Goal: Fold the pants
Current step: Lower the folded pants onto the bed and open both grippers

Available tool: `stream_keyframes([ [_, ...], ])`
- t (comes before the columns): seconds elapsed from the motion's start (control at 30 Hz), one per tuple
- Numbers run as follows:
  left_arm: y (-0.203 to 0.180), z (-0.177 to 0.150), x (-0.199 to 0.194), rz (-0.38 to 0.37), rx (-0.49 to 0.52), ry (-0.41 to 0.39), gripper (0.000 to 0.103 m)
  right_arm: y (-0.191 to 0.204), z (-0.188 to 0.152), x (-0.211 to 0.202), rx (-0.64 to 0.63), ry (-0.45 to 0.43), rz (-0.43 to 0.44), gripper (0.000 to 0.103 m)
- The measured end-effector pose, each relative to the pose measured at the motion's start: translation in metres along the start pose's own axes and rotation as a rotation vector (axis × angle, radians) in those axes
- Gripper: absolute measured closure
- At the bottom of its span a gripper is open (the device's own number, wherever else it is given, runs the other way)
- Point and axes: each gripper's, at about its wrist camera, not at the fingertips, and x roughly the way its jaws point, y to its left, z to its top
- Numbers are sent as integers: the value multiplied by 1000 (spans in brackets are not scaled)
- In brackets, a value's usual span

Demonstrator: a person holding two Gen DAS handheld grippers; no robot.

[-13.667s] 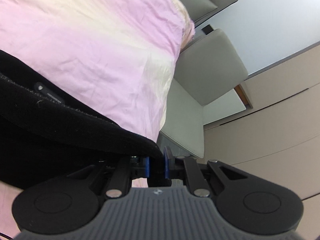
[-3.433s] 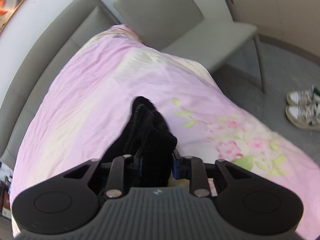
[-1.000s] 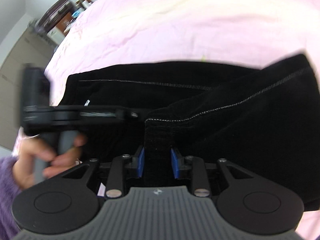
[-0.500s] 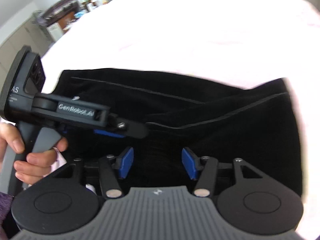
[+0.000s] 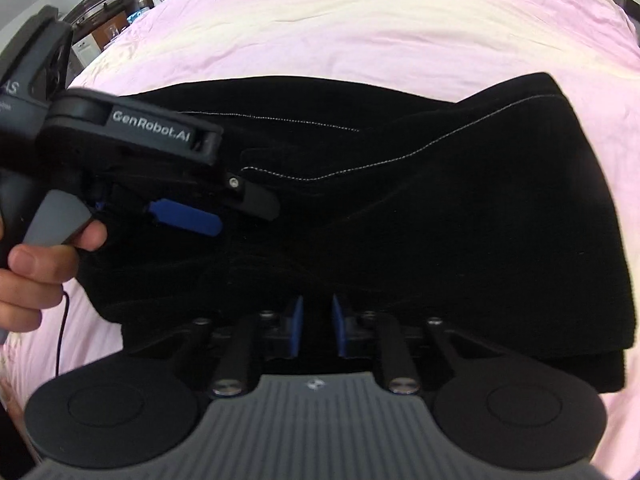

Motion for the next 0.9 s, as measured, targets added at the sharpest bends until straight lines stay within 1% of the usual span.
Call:
stream_keyframes([
  [0.03, 0, 0, 5, 2, 1, 9, 23, 0, -2, 5, 39, -8, 22, 96],
  [0.07, 0, 0, 9, 6, 5, 13, 24, -4, -4, 8, 69, -12, 39, 96],
  [0.1, -2, -1, 15, 14, 19, 18, 27, -8, -7, 9, 91, -16, 54, 96],
  [0.13, -7, -1, 23, 24, 34, 15, 34, -11, -9, 10, 105, -19, 67, 97],
  [0.17, -8, -3, 25, 31, 45, 3, 38, -13, -10, 10, 116, -22, 80, 97],
  [0.23, -11, -6, 24, 61, 57, -22, 50, -25, -14, 3, 137, -34, 101, 97],
  [0.27, -13, -8, 20, 62, 66, -37, 54, -27, -15, 0, 141, -43, 111, 97],
  [0.3, -15, -10, 15, 58, 84, -55, 63, -31, -17, -8, 145, -57, 120, 95],
  [0.33, -20, -12, 8, 54, 118, -75, 72, -35, -24, -12, 148, -75, 127, 86],
  [0.37, -25, -14, 0, 53, 156, -94, 74, -38, -27, -20, 147, -94, 123, 78],
  [0.4, -31, -15, -5, 55, 186, -109, 76, -42, -30, -30, 143, -120, 107, 61],
  [0.43, -38, -16, -13, 55, 219, -129, 77, -56, -26, -47, 136, -148, 91, 55],
  [0.5, -53, -13, -28, 51, 271, -165, 78, -66, -37, -66, 122, -181, 43, 55],
  [0.57, -72, -8, -45, 53, 342, -200, 78, -76, -50, -81, 99, -193, -44, 54],
  [0.6, -81, -3, -53, 55, 371, -216, 78, -80, -57, -88, 78, -195, -88, 51],
  [0.7, -99, 18, -79, 77, 437, -243, 78, -90, -78, -96, 35, -184, -205, 36],
  [0.73, -104, 25, -82, 92, 451, -244, 78, -94, -83, -96, 33, -182, -227, 36],
  [0.8, -103, 39, -82, 144, 466, -228, 78, -105, -89, -94, 48, -185, -259, 37],
  [0.87, -92, 51, -71, 201, 465, -190, 78, -114, -91, -90, 77, -196, -255, 42],
  [0.9, -82, 56, -62, 226, 451, -166, 78, -118, -92, -87, 84, -197, -256, 47],
])
